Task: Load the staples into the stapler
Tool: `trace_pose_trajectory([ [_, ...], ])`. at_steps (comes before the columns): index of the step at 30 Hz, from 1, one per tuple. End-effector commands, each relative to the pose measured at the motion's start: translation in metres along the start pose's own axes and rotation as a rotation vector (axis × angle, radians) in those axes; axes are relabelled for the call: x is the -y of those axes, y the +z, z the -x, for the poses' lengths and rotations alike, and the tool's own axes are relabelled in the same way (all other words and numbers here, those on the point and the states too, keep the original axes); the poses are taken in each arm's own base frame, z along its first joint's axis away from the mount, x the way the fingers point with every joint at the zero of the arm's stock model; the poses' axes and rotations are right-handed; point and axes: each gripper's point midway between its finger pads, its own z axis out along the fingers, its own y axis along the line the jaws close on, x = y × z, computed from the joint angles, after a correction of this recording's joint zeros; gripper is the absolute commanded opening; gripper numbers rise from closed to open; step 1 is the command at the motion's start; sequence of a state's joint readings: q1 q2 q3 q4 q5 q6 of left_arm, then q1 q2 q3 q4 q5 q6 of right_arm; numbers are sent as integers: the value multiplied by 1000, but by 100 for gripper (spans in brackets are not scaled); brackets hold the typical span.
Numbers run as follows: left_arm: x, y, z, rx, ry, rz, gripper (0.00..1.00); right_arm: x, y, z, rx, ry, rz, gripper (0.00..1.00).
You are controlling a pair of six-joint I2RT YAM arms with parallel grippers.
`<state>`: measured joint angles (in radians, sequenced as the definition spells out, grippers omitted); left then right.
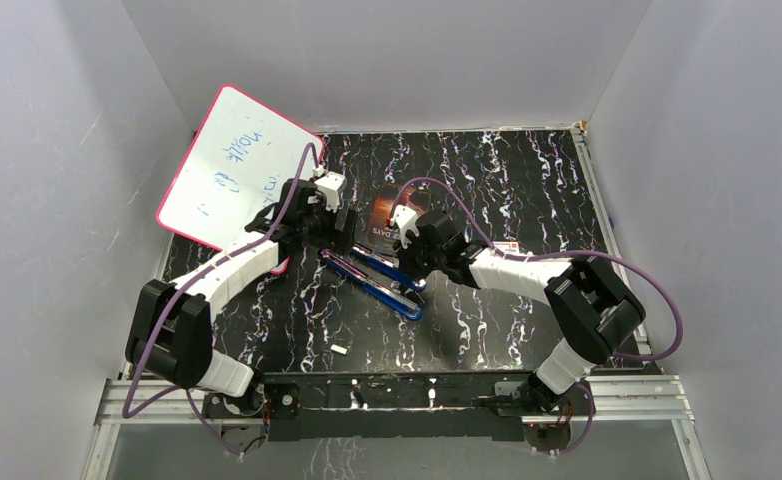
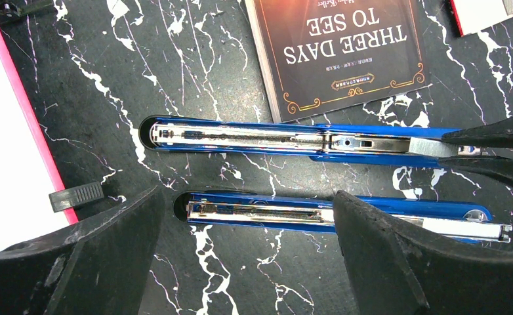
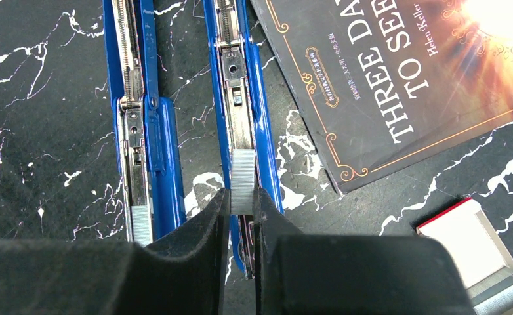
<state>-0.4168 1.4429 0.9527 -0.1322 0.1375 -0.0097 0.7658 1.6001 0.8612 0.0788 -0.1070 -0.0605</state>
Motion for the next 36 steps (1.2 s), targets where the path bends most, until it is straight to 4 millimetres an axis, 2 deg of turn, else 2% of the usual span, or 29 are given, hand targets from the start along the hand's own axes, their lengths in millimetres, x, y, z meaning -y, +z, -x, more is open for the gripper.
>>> trace_pose_trajectory([
  [1, 2, -7, 8, 26, 20, 2, 98, 2, -5, 14, 19, -18, -7, 0],
  [8, 2, -7, 8, 25, 20, 2, 98, -9, -24, 49, 187, -31, 33, 0],
  [12, 2, -8, 8, 25, 21, 2, 98, -8, -28, 56, 223, -33, 25, 0],
  [22, 2, -8, 8, 26, 21, 1, 98, -3, -9, 31, 102, -12, 14, 0],
  [36, 2, -8, 8, 26, 21, 1, 98, 3, -3, 18, 50, -2, -17, 0],
])
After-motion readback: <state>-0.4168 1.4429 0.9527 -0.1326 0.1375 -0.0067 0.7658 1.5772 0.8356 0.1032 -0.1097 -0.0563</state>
